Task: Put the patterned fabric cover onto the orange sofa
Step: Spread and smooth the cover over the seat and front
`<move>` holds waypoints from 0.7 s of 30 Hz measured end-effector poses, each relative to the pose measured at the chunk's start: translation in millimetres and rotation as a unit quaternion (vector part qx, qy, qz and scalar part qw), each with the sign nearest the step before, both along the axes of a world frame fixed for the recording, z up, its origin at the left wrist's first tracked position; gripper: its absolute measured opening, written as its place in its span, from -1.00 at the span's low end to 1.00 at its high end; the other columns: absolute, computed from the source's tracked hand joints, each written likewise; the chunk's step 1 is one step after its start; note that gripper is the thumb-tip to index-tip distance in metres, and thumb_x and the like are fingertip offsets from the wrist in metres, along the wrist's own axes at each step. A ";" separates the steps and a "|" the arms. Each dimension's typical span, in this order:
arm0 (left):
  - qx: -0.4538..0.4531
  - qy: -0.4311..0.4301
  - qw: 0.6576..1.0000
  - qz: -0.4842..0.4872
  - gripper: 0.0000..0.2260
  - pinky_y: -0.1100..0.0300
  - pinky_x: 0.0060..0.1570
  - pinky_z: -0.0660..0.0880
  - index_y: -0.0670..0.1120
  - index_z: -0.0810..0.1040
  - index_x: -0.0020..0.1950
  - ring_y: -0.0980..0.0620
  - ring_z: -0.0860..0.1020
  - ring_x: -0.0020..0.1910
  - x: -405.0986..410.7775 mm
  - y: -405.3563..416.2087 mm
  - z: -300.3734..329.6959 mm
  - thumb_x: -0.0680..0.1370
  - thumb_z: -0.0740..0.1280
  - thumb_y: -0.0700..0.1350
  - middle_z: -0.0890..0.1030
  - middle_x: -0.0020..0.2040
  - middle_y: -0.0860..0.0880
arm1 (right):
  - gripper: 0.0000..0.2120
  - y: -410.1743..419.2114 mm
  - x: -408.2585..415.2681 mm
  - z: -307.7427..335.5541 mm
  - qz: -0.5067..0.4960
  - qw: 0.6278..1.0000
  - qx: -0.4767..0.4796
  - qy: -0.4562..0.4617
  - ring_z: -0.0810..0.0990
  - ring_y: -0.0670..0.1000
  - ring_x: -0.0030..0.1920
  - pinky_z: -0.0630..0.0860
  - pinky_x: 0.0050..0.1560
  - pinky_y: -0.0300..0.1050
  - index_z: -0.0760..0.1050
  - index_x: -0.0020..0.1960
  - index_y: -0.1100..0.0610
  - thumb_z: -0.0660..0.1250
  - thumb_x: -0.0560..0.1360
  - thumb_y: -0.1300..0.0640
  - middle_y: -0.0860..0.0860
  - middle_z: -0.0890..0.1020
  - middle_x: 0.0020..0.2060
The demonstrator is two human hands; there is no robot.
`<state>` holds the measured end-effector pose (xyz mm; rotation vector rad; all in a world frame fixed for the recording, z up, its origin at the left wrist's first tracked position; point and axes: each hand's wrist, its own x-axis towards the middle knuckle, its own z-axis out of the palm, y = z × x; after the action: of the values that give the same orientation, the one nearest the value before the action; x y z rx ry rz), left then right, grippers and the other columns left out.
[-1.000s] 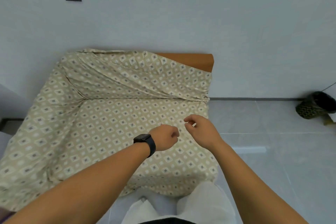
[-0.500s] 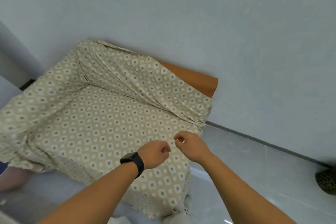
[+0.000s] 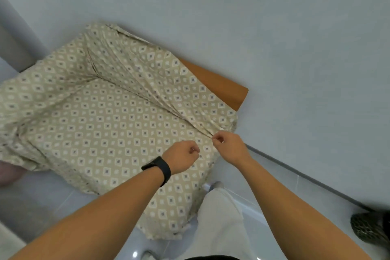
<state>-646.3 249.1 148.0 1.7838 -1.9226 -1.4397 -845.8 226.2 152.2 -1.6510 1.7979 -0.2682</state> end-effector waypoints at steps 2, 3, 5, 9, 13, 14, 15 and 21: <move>0.006 -0.007 1.000 -0.003 -0.79 0.16 -0.03 0.53 0.04 0.57 0.23 0.03 0.62 -0.05 -24.2 -24.9 -10.7 0.63 0.25 -0.02 0.62 0.09 0.07 | -0.85 -30.7 -30.0 -22.5 -0.050 0.999 -0.003 -0.008 0.61 -0.01 -0.10 0.54 -0.08 -0.07 0.63 -0.03 0.03 0.29 0.59 0.05 -0.08 0.66 -0.16; 0.010 -0.009 1.000 0.007 -0.79 0.16 -0.10 0.54 0.05 0.56 0.22 0.04 0.62 -0.10 -36.8 -43.3 -17.8 0.63 0.25 -0.01 0.61 0.06 0.09 | -0.87 -48.5 -47.7 -35.7 -0.077 0.997 -0.004 -0.012 0.61 0.00 -0.11 0.53 -0.11 -0.08 0.61 -0.06 0.02 0.29 0.59 0.06 -0.07 0.65 -0.16; 0.019 -0.002 0.998 0.059 -0.82 0.11 -0.14 0.56 0.05 0.55 0.19 0.03 0.61 -0.17 -59.1 -83.5 -33.3 0.63 0.25 -0.01 0.60 0.01 0.09 | -0.90 -84.6 -80.3 -63.8 -0.119 0.993 0.005 -0.011 0.59 -0.01 -0.13 0.52 -0.14 -0.09 0.56 -0.07 0.00 0.28 0.59 0.08 -0.04 0.66 -0.12; 0.081 0.022 0.975 0.204 -0.86 0.05 -0.14 0.57 -0.02 0.54 0.09 -0.06 0.60 -0.17 -120.4 -193.5 -86.1 0.63 0.25 -0.01 0.61 -0.03 -0.02 | -0.70 -196.5 -144.9 -138.6 -0.144 0.988 0.058 0.013 0.60 0.09 0.12 0.51 0.07 -0.02 0.50 0.30 0.09 0.28 0.60 0.03 0.07 0.62 0.19; 0.202 0.060 0.915 0.345 -0.84 0.09 -0.21 0.49 -0.14 0.49 0.02 -0.10 0.54 -0.20 -180.4 -274.3 -133.4 0.64 0.21 -0.07 0.59 -0.05 -0.11 | -0.55 -274.4 -172.6 -202.0 -0.073 0.985 0.145 0.051 0.54 0.19 0.27 0.51 0.18 0.04 0.44 0.42 0.11 0.31 0.59 -0.04 0.13 0.53 0.31; 0.232 0.063 0.898 0.368 -0.83 0.10 -0.22 0.48 -0.15 0.49 0.07 -0.11 0.54 -0.20 -191.6 -289.7 -145.3 0.65 0.21 -0.06 0.59 -0.04 -0.14 | -0.55 -285.3 -176.0 -219.5 -0.054 0.984 0.161 0.060 0.55 0.18 0.26 0.53 0.18 0.05 0.45 0.39 0.10 0.32 0.57 -0.06 0.13 0.53 0.31; 0.257 0.055 0.884 0.385 -0.79 0.08 -0.18 0.51 -0.15 0.50 0.14 -0.11 0.56 -0.20 -202.3 -309.3 -160.3 0.66 0.19 -0.04 0.60 -0.01 -0.14 | -0.55 -299.9 -179.3 -237.7 -0.043 0.981 0.178 0.071 0.55 0.18 0.25 0.54 0.17 0.05 0.47 0.37 0.10 0.33 0.55 -0.08 0.11 0.51 0.31; 0.341 0.116 0.806 0.470 -0.49 -0.05 0.13 0.57 -0.07 0.22 0.56 -0.11 0.58 0.11 -231.0 -343.7 -212.3 0.66 0.20 0.08 0.52 0.18 -0.08 | -0.73 -297.8 -185.2 -273.4 0.044 0.972 0.203 0.114 0.51 0.14 0.18 0.52 0.06 0.00 0.59 0.16 0.06 0.25 0.61 -0.07 0.08 0.52 0.19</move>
<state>-877.3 -94.6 -64.3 2.1453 -0.1858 -1.8283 -1031.0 -71.6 -121.2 -1.5033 1.7905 0.3233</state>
